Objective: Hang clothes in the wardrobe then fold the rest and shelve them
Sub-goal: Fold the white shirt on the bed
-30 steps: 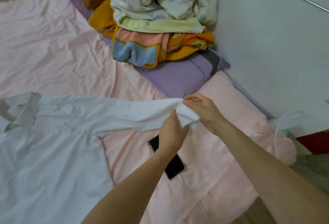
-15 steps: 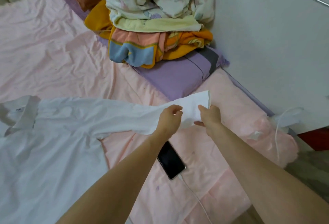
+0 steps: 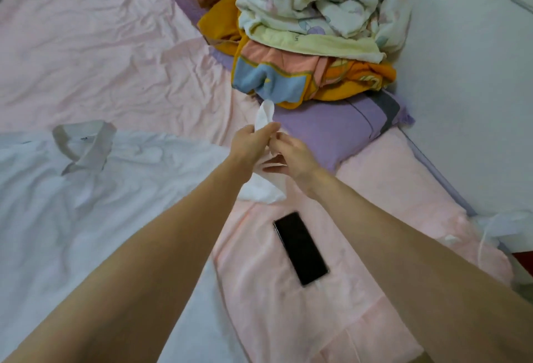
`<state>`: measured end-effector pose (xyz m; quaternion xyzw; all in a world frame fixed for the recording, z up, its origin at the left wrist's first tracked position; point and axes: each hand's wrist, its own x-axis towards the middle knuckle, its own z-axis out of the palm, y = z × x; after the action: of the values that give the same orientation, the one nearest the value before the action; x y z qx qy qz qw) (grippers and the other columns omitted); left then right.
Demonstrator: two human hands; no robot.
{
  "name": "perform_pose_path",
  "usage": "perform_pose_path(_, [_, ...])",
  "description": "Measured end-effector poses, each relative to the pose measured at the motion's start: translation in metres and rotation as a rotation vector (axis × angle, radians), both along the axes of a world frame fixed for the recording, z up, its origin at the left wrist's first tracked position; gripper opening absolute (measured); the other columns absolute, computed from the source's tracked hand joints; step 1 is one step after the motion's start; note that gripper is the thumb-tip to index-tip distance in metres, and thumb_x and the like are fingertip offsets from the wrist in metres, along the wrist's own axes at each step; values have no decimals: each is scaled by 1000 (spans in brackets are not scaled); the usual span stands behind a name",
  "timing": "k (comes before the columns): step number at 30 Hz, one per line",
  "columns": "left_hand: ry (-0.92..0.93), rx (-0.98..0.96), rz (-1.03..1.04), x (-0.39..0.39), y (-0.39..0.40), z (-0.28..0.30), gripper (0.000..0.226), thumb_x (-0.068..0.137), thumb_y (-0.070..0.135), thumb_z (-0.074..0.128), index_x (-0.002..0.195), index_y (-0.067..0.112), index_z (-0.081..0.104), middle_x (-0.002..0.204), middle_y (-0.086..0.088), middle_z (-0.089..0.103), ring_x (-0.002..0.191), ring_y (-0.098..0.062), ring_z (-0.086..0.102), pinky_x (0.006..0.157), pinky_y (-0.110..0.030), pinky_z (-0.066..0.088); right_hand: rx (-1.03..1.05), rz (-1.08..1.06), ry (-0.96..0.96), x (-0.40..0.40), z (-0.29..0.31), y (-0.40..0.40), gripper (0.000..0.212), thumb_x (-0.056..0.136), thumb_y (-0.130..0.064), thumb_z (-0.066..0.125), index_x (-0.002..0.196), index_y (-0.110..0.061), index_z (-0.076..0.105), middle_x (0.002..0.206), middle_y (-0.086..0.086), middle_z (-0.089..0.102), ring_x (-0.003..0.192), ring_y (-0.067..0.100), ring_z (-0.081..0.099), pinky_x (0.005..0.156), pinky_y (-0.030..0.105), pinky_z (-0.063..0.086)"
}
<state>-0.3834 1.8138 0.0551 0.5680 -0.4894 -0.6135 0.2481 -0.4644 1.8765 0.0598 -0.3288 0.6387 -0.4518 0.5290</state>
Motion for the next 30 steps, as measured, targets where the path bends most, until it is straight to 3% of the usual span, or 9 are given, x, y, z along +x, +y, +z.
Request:
perform_pose_path(4, [-8,-20,181,96,-24,5,15,87,28,56,82,14,60,81,-5,59,78,-24,56,72,-32,47,15,-123,52,70,-18,-12,21,97,-20,47,94,-9,64,82,12,68,72,22,63,66,28,48])
perform_pose_path(6, [-6,-44,274,153,-33,0,14,87,23,50,75,16,54,77,-4,54,74,-24,51,67,-31,44,23,-98,231,116,-41,-20,16,95,-19,52,94,-12,65,90,8,68,84,20,60,76,30,45])
perform_pose_path(9, [-83,-84,372,221,-35,-10,20,90,16,40,71,15,48,71,-3,45,68,-24,43,56,-30,31,61,148,479,170,-68,-24,33,96,-25,53,126,-11,56,127,7,57,119,21,52,100,30,39])
perform_pose_path(14, [-160,-132,612,339,-33,-52,37,93,12,35,119,2,58,110,-16,61,95,-30,56,78,-38,46,-5,497,804,265,-108,-30,57,99,-35,47,149,-15,29,158,7,22,147,21,13,118,33,10])
perform_pose_path(16, [-213,-102,672,382,-33,-76,35,93,11,36,119,2,58,110,-15,61,104,-34,58,84,-41,48,-20,617,940,292,-125,-34,59,100,-38,42,152,-19,21,161,4,9,149,19,0,119,33,-1])
perform_pose_path(20, [-366,-110,652,440,-31,-115,27,95,10,36,105,3,60,96,-13,58,101,-36,59,77,-38,45,-22,746,1082,321,-153,-40,59,101,-39,37,153,-19,16,162,5,5,149,18,-2,119,33,-4])
perform_pose_path(23, [-538,-154,575,459,-30,-137,35,95,6,38,126,-2,52,124,-21,57,118,-36,52,95,-38,40,50,786,1092,332,-176,-38,58,102,-38,36,153,-19,15,161,6,5,149,19,-1,119,33,-4])
perform_pose_path(25, [-611,-241,513,461,-30,-146,51,95,2,38,146,3,31,150,-16,34,138,-30,33,112,-33,26,55,775,1055,334,-186,-38,58,102,-35,37,153,-18,15,161,6,5,149,18,-1,119,32,-2])
perform_pose_path(30, [-878,-555,103,425,-49,-160,59,92,5,48,148,7,29,157,-15,23,145,-30,18,118,-40,18,-58,481,1099,307,-190,-49,48,99,-15,42,146,-9,34,154,9,29,146,22,18,119,31,9])
